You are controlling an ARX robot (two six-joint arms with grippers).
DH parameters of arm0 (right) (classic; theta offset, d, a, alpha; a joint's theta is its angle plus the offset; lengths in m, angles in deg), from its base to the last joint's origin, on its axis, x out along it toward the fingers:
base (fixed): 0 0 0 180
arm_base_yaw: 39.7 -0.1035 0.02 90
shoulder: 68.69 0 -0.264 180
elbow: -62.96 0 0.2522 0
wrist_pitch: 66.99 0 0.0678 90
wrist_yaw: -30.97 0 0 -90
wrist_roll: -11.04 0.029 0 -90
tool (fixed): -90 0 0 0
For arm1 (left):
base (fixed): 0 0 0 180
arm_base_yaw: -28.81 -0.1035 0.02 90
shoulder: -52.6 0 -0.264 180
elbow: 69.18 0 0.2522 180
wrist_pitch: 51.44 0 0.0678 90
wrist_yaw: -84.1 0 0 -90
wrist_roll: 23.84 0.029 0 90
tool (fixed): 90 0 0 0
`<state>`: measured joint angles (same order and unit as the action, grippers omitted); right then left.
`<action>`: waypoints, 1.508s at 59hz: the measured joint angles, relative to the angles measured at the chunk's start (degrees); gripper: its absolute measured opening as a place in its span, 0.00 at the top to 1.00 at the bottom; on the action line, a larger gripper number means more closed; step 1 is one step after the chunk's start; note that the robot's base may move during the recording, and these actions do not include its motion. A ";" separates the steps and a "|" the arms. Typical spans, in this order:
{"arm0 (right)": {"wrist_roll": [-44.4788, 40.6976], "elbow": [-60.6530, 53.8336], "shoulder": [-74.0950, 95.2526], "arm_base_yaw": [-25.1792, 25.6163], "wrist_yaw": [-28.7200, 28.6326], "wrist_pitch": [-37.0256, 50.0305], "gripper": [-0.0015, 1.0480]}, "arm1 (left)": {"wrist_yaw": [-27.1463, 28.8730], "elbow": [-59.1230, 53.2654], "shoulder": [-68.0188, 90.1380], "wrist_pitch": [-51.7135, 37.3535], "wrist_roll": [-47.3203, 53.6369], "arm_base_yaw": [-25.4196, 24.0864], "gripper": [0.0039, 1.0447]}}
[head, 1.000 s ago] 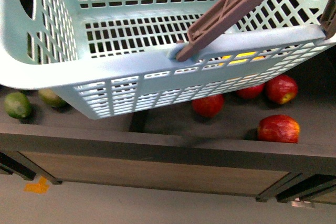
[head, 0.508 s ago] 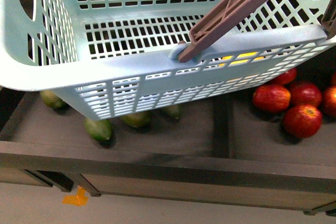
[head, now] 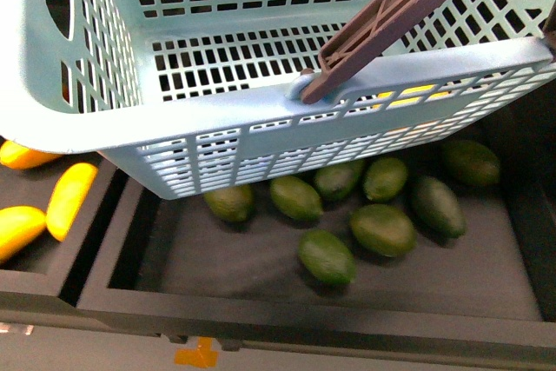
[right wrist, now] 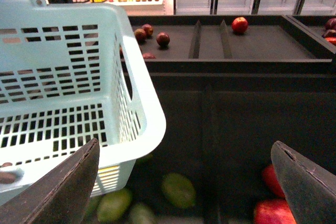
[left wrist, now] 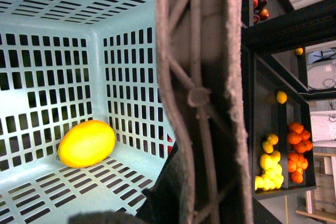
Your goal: Pick lemon and mango into basket
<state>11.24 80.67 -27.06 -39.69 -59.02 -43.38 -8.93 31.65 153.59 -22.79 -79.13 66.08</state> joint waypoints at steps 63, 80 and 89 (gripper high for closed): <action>0.00 -0.04 -0.02 0.00 -0.02 -0.02 0.08 | 0.22 0.00 0.00 0.00 0.13 0.00 0.96; 0.00 -0.04 -0.02 0.02 0.02 -0.02 0.08 | -0.02 0.00 0.00 0.00 -0.02 0.02 0.96; -0.02 -0.04 0.02 0.00 -0.31 -0.02 0.08 | 0.11 0.00 0.00 0.00 0.20 -0.11 0.96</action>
<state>11.22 80.63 -27.04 -39.69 -59.33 -43.40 -8.82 31.65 153.59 -22.79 -78.93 65.97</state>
